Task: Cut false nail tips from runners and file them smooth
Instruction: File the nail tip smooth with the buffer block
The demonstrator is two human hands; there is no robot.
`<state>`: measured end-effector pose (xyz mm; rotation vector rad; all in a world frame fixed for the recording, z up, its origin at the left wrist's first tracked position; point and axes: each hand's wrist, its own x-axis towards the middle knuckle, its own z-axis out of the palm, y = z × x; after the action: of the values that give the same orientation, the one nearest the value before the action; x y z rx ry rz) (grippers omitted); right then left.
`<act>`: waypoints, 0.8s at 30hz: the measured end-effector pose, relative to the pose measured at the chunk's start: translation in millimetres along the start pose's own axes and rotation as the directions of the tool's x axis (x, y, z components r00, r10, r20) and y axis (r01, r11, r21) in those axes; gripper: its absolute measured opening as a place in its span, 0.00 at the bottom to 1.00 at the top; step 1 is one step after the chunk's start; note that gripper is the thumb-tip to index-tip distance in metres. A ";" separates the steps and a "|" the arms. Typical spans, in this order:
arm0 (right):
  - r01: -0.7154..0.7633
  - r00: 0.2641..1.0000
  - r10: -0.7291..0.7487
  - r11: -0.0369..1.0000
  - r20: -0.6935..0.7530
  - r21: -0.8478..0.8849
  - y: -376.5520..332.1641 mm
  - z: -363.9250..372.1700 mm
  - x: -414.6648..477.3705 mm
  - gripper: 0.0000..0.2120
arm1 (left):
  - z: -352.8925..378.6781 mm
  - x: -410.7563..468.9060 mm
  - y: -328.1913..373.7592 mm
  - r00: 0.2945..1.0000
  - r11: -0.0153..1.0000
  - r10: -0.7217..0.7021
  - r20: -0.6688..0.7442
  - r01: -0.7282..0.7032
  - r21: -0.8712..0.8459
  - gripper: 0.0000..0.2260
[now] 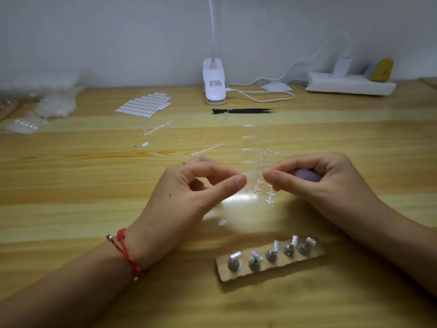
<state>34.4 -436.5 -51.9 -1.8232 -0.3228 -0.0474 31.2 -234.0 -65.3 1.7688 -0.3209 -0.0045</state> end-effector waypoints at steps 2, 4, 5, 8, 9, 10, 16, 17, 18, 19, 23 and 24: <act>-0.016 1.000 0.016 1.000 0.005 -0.023 1.1 0.3 0.8 0.08 | -0.3 -0.2 0.3 1.000 1.000 0.005 0.003 -0.005 -0.009 0.08; -0.018 0.999 0.019 0.999 0.027 -0.036 2.1 0.3 1.2 0.10 | -0.4 0.4 0.2 1.000 1.000 0.002 -0.003 -0.002 -0.017 0.09; -0.016 0.999 0.017 0.999 0.041 -0.035 2.5 0.4 1.3 0.10 | -0.6 0.3 0.4 1.000 1.000 0.004 0.002 -0.004 -0.024 0.09; -0.004 0.997 0.005 1.000 0.078 -0.015 3.5 -0.3 0.8 0.10 | -1.7 -0.3 1.4 0.998 0.999 0.032 0.053 -0.030 -0.039 0.07; -0.003 0.996 0.004 1.000 0.090 -0.009 3.5 -0.4 0.4 0.09 | -2.3 -0.6 1.8 0.996 0.998 0.037 0.077 -0.034 -0.044 0.06; -0.005 0.995 0.006 1.000 0.104 -0.002 3.3 -0.6 0.1 0.08 | -3.0 -0.7 2.1 0.994 0.998 0.038 0.100 -0.033 -0.049 0.05; -0.036 0.979 0.028 0.999 0.203 0.040 2.6 -3.2 0.7 0.06 | -3.0 0.8 1.2 0.992 0.999 0.033 0.120 -0.030 -0.028 0.07; -0.037 0.976 0.026 0.998 0.218 0.043 2.6 -2.7 0.5 0.05 | -2.6 1.1 1.3 0.992 0.999 0.033 0.121 -0.030 -0.020 0.08; -0.033 0.973 0.022 0.999 0.229 0.044 3.0 -1.7 0.4 0.05 | -2.4 1.0 1.5 0.992 0.999 0.033 0.126 -0.032 -0.012 0.08; -0.032 0.972 0.021 0.999 0.236 0.043 2.5 -0.6 0.1 0.04 | -2.1 1.1 1.7 0.991 0.999 0.036 0.130 -0.035 -0.005 0.08; -0.064 0.982 0.051 0.996 0.182 0.062 2.6 -0.7 1.0 0.06 | -0.2 0.4 1.6 0.997 0.999 0.028 0.074 -0.025 -0.035 0.08; -0.076 0.986 0.066 0.995 0.152 0.067 3.3 -1.3 1.2 0.07 | 0.3 0.1 1.6 0.998 0.999 0.030 0.049 -0.027 -0.046 0.08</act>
<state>36.5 -438.3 -54.5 -1.7685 -0.3605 0.1504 30.8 -234.6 -63.8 1.7210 -0.3791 -0.0351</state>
